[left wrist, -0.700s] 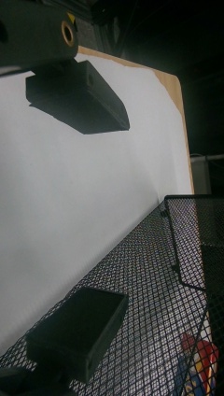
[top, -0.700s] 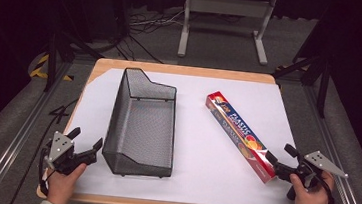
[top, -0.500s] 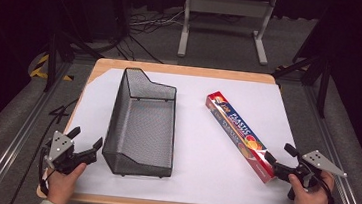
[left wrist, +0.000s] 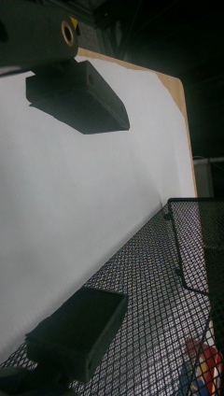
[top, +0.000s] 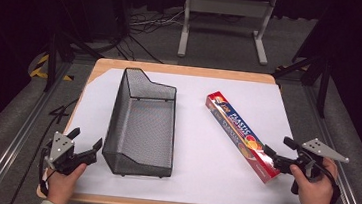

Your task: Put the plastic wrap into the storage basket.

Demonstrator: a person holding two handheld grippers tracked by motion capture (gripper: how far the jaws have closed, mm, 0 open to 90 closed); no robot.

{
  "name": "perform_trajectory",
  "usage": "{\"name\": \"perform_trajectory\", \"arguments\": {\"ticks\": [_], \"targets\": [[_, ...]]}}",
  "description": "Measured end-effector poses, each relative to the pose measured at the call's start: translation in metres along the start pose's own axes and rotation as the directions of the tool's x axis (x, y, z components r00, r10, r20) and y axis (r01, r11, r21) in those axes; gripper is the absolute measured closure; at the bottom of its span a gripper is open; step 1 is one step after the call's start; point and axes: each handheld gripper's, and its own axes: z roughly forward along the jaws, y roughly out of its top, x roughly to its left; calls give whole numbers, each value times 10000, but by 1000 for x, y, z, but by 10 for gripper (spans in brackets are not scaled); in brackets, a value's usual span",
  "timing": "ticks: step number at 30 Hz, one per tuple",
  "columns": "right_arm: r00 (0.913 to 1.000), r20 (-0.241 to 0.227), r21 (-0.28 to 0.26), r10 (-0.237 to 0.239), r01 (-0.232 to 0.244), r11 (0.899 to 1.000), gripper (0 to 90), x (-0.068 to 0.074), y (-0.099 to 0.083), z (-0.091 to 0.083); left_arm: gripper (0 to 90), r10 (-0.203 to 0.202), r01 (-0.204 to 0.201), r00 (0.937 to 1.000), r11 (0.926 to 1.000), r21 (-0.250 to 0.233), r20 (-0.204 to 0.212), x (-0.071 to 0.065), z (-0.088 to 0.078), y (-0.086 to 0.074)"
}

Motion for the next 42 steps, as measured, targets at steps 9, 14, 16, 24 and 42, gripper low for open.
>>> {"name": "perform_trajectory", "arguments": {"ticks": [9,14,16,24,42], "targets": [[9998,-157,507,125,-117,9986,120,-4,30,8,159,17,-17,10000,10000,42,-16,1,-2,-1],[9990,-263,633,358,-341,9974,120,-5,42,12,159,-29,29,10000,10000,56,-65,1,-2,-1],[9952,-486,794,844,-804,9936,122,-6,46,15,159,-21,21,10000,10000,56,-65,1,-2,-1],[9971,-459,997,604,-556,9935,122,-5,54,22,159,-9,9,10000,10000,61,-68,1,-2,-1],[9979,-586,2380,292,-144,9711,116,14,79,65,159,59,-58,10000,10000,49,-67,0,-2,-1]]}}
